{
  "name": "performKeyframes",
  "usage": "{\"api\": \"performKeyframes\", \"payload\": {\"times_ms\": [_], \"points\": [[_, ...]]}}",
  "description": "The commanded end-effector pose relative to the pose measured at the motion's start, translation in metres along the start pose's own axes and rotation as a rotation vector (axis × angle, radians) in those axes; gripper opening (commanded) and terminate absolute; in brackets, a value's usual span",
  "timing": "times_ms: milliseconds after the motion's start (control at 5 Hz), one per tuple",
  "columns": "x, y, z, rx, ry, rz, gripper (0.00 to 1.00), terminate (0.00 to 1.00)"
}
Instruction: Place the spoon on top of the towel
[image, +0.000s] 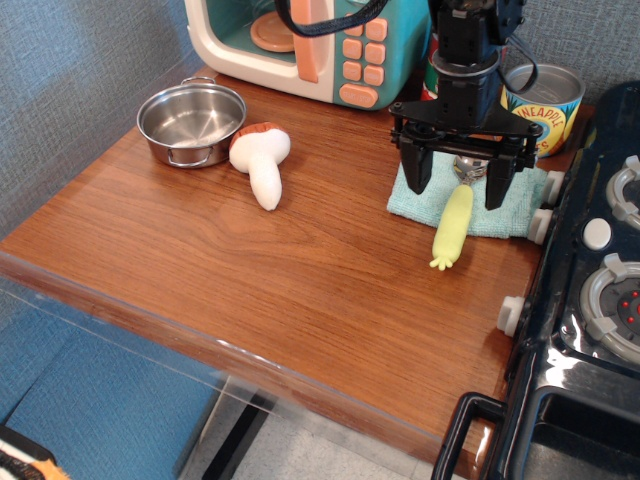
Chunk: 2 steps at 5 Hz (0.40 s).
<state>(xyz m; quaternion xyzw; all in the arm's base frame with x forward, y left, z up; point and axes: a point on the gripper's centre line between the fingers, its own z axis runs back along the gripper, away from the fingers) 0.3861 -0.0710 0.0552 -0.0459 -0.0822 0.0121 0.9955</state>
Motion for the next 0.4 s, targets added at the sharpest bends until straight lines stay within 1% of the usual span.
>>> {"api": "performKeyframes", "payload": {"times_ms": [0,200], "points": [[0.0048,0.0088,0.0323,0.087,-0.088,0.022,1.00,0.00],[0.0048,0.0088,0.0323,0.087,-0.088,0.022,1.00,1.00]]}}
